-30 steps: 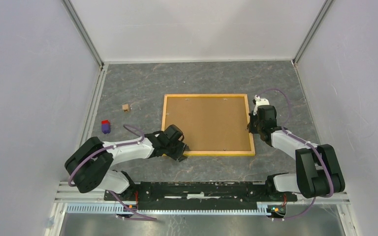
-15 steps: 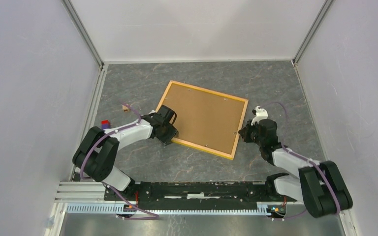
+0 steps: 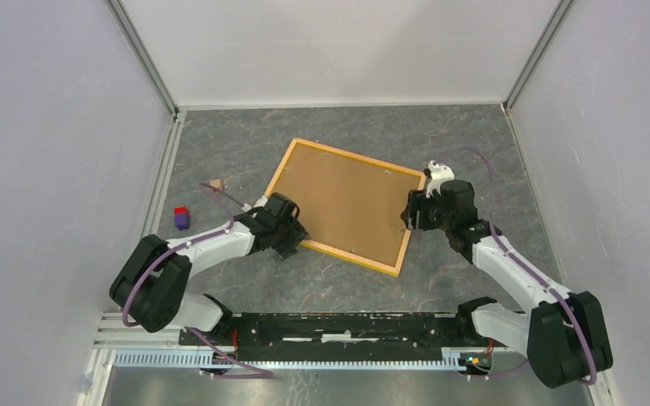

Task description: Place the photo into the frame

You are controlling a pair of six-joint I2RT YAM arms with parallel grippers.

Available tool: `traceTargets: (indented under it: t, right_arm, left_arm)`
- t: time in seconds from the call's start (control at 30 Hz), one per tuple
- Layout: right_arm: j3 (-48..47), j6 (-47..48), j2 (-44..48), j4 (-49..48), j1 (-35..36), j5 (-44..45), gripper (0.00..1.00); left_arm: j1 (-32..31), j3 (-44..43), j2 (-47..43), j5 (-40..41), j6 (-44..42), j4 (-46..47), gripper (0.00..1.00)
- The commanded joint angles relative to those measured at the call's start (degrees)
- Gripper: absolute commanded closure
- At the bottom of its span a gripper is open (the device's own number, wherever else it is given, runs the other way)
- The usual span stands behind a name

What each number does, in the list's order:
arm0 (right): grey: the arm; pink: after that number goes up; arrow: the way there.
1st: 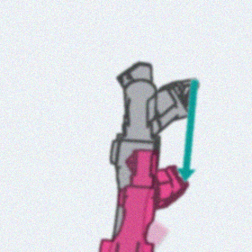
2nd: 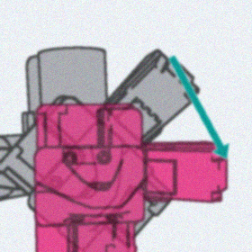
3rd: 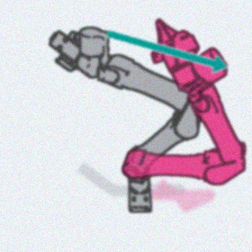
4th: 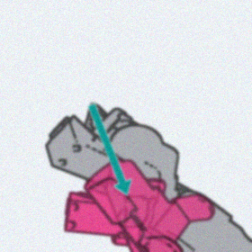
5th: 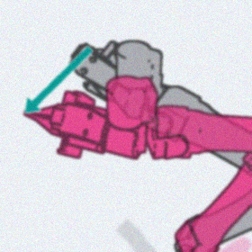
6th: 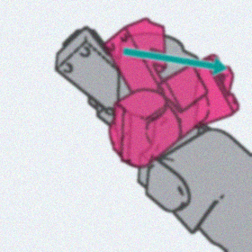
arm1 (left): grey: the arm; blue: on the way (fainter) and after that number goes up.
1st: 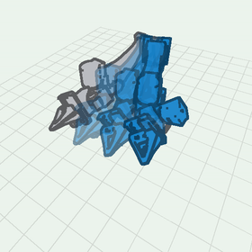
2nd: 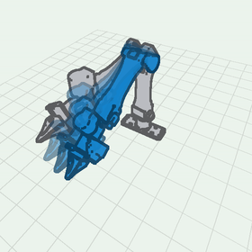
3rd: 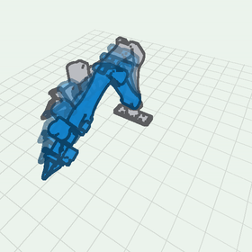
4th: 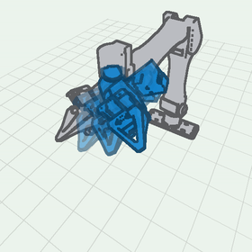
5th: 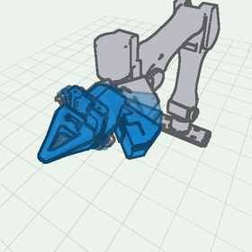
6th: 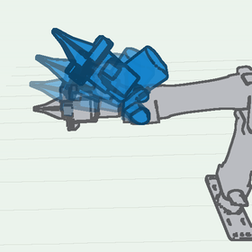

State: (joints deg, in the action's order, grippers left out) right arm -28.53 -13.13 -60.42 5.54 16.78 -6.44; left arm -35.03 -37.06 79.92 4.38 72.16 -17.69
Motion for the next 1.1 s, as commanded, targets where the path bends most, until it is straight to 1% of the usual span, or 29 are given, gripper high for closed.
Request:
traceTargets:
  t: [0.0,0.1,0.2,0.33,0.4,0.47,0.53,0.63,0.67,0.77,0.8,0.9,0.97,1.07]
  right_arm:
    - [-5.5,0.97,-5.05,1.38,0.01,-1.18,0.31]
    - [-4.17,0.64,-4.92,0.72,-0.06,-0.74,0.3]
    - [-4.01,1.72,-4.56,1.95,0.0,2.91,0.3]
    - [-5.68,3.23,-3.96,4.18,-0.01,5.64,0.3]
    - [-6.45,3.14,-3.14,4.3,0.0,6.09,0.29]
    - [-7.95,3.1,-2.94,4.39,0.0,6.09,0.29]
    - [-9.24,3.34,-3.36,4.41,0.0,6.09,0.29]
    - [-9.88,3.72,-3.53,4.3,-0.03,6.09,0.29]
    - [-9.79,3.71,-3.68,4.21,-0.02,7.5,0.29]
    - [-10.18,4.0,-4.81,3.85,-0.01,7.92,0.29]
    - [-10.15,4.26,-5.31,3.6,0.0,7.98,0.29]
    - [-10.03,5.01,-6.85,3.08,-0.12,9.5,0.27]
    - [-10.77,5.89,-8.2,3.22,-0.09,10.91,0.23]
    - [-12.04,7.1,-10.89,3.18,-0.13,12.42,0.14]
  left_arm:
    - [-1.26,-2.08,4.19,1.51,7.35,-2.06,0.4]
    - [-2.26,-3.41,6.81,2.43,9.53,-0.42,0.42]
    - [-3.46,-3.2,8.99,2.95,11.25,-0.3,0.47]
    - [-3.48,-3.24,12.31,3.29,8.72,-2.36,0.55]
    - [-3.54,-3.23,12.47,2.98,3.79,-1.27,0.73]
    - [-3.56,-3.43,12.07,2.97,-1.76,-1.92,0.85]
    - [-3.57,-3.96,11.82,3.01,-9.15,-2.21,0.9]
    - [-2.62,-5.51,11.66,2.12,-19.9,-5.81,0.97]
    - [-1.89,-5.39,11.48,1.5,-21.79,-6.81,0.98]
    - [2.34,-4.81,12.0,-3.73,-28.25,-6.55,0.98]
    - [4.06,-5.46,12.97,-4.11,-29.86,-7.37,0.98]
    - [8.19,-9.28,16.31,-9.47,-34.79,-10.55,0.98]
    - [10.37,-12.25,18.29,-12.23,-38.33,-12.62,0.98]
    - [12.46,-17.11,20.03,-13.91,-43.39,-16.87,0.98]
